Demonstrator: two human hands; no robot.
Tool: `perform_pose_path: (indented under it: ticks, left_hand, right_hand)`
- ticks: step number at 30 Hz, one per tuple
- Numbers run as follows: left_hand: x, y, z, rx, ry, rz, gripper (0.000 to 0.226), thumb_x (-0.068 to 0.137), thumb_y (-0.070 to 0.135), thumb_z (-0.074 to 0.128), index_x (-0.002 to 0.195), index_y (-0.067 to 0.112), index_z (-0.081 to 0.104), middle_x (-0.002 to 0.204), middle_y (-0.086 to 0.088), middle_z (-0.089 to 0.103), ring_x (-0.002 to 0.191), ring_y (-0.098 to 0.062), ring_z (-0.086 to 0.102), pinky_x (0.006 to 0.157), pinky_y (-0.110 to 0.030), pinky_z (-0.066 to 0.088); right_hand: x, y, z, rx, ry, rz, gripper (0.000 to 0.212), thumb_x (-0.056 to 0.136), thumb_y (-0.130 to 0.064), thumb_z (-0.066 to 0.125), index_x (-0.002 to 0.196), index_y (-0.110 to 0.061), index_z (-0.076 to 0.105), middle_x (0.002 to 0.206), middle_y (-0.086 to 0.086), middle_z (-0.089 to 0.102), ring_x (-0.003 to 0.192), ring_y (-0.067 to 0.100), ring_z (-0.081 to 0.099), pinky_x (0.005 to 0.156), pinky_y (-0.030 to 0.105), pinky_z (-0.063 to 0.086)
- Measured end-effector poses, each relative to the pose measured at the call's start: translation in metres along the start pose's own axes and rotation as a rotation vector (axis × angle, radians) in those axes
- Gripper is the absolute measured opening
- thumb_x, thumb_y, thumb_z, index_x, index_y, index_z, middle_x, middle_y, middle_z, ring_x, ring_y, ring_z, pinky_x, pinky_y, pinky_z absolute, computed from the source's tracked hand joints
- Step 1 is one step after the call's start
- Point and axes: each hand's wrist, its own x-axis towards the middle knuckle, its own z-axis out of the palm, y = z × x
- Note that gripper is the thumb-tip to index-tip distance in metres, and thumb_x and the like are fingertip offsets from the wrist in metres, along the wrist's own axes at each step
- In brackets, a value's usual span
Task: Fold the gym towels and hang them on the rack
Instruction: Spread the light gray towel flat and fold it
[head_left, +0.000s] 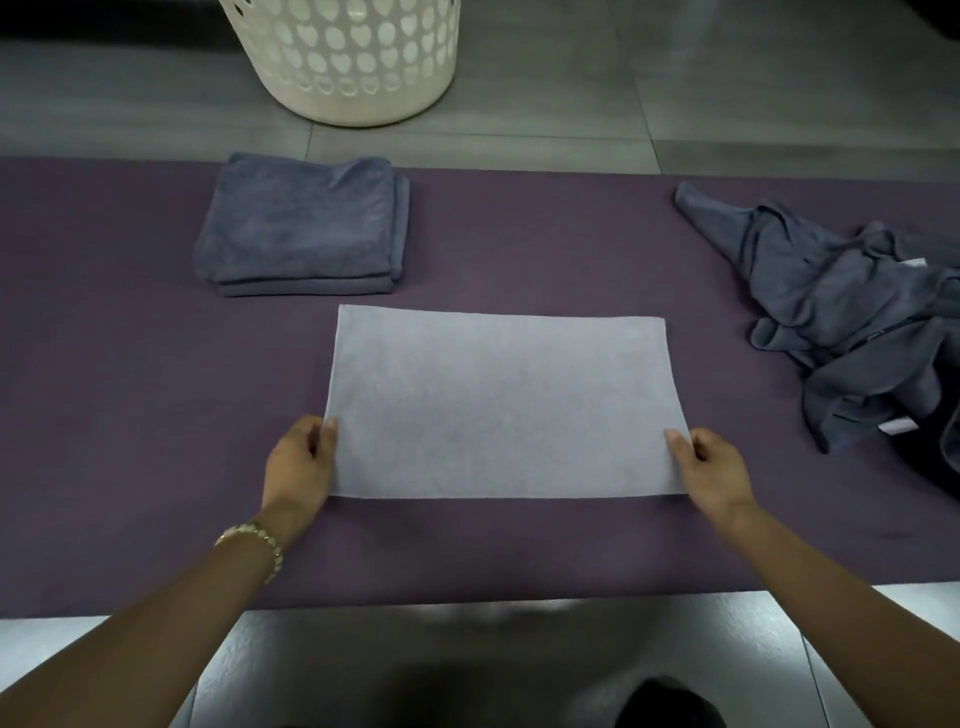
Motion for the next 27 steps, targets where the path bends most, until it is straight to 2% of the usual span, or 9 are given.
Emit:
perform_pose_path:
  ticks: [6,9,14,16,18,20,22,24,27]
  left_hand:
    - [-0.003,-0.001,0.002,-0.029,0.018,-0.014,0.030,0.100,0.030,0.043,0.088,0.006,0.056,0.079,-0.008,0.060,0.074,-0.027,0.054,0.065,-0.033,0.037]
    - [-0.003,-0.004,0.001,-0.011,0.007,-0.020,0.030,0.099,0.031,0.045,0.089,0.005,0.058,0.083,-0.011,0.063,0.078,-0.031,0.058,0.067,-0.037,0.045]
    - [-0.005,-0.007,0.004,-0.001,0.056,-0.045,0.025,0.095,0.034,0.053,0.093,0.009,0.057,0.094,-0.010,0.064,0.083,-0.028,0.059,0.075,-0.040,0.049]
    - [-0.006,-0.006,0.003,0.023,0.062,-0.067,0.032,0.089,0.038,0.061,0.102,0.010,0.056,0.105,-0.010,0.060,0.091,-0.026,0.057,0.080,-0.039,0.049]
    - [-0.006,-0.003,0.001,0.079,0.016,-0.097,0.045,0.084,0.040,0.068,0.110,0.006,0.054,0.107,-0.008,0.058,0.097,-0.026,0.057,0.083,-0.039,0.048]
    - [-0.005,0.000,-0.001,0.120,-0.035,-0.115,0.051,0.081,0.040,0.071,0.113,0.005,0.053,0.106,-0.008,0.060,0.099,-0.027,0.058,0.085,-0.039,0.049]
    - [-0.002,0.004,-0.002,0.116,-0.077,-0.158,0.052,0.080,0.041,0.072,0.112,0.005,0.054,0.106,-0.008,0.063,0.096,-0.026,0.060,0.081,-0.037,0.050]
    - [0.002,0.007,-0.002,0.106,-0.110,-0.206,0.051,0.081,0.043,0.071,0.111,0.005,0.056,0.105,-0.008,0.065,0.091,-0.024,0.059,0.077,-0.034,0.049]
    - [0.008,0.011,-0.002,0.098,-0.173,-0.249,0.051,0.082,0.042,0.070,0.114,0.004,0.057,0.110,-0.009,0.064,0.094,-0.026,0.059,0.079,-0.036,0.049]
  right_hand:
    - [-0.002,0.015,0.003,0.056,0.048,-0.043,0.038,0.098,-0.023,0.050,0.066,-0.010,0.033,0.064,0.006,0.036,0.062,0.017,0.034,0.056,0.034,0.031]
    - [0.001,0.018,0.000,0.053,0.024,-0.033,0.037,0.098,-0.025,0.050,0.068,-0.010,0.036,0.066,0.007,0.040,0.063,0.018,0.037,0.057,0.033,0.033]
    - [-0.001,0.021,0.000,0.074,0.120,-0.001,0.018,0.097,-0.024,0.051,0.089,-0.008,0.051,0.084,0.009,0.056,0.080,0.025,0.052,0.069,0.033,0.038]
    - [-0.006,0.019,0.003,-0.013,0.174,-0.141,0.017,0.096,-0.030,0.053,0.101,-0.013,0.056,0.099,0.006,0.059,0.091,0.025,0.055,0.079,0.037,0.044]
    - [-0.014,0.015,0.013,-0.176,0.146,-0.373,0.034,0.094,-0.041,0.048,0.117,-0.018,0.057,0.120,0.002,0.056,0.112,0.022,0.050,0.098,0.039,0.040]
    - [-0.021,0.007,0.029,-0.362,0.011,-0.529,0.053,0.092,-0.053,0.031,0.137,-0.028,0.046,0.145,-0.008,0.038,0.138,0.017,0.030,0.116,0.037,0.018]
    - [-0.027,-0.002,0.045,-0.519,-0.129,-0.558,0.066,0.089,-0.061,0.011,0.149,-0.036,0.019,0.156,-0.016,0.006,0.147,0.012,-0.002,0.117,0.029,-0.011]
    - [-0.027,-0.004,0.057,-0.626,-0.210,-0.508,0.074,0.081,-0.068,-0.007,0.149,-0.039,-0.003,0.156,-0.014,-0.017,0.144,0.011,-0.022,0.113,0.028,-0.021]
    - [-0.026,0.000,0.067,-0.752,-0.244,-0.460,0.084,0.065,-0.073,-0.035,0.142,-0.039,-0.028,0.151,-0.010,-0.035,0.138,0.015,-0.035,0.108,0.029,-0.031]
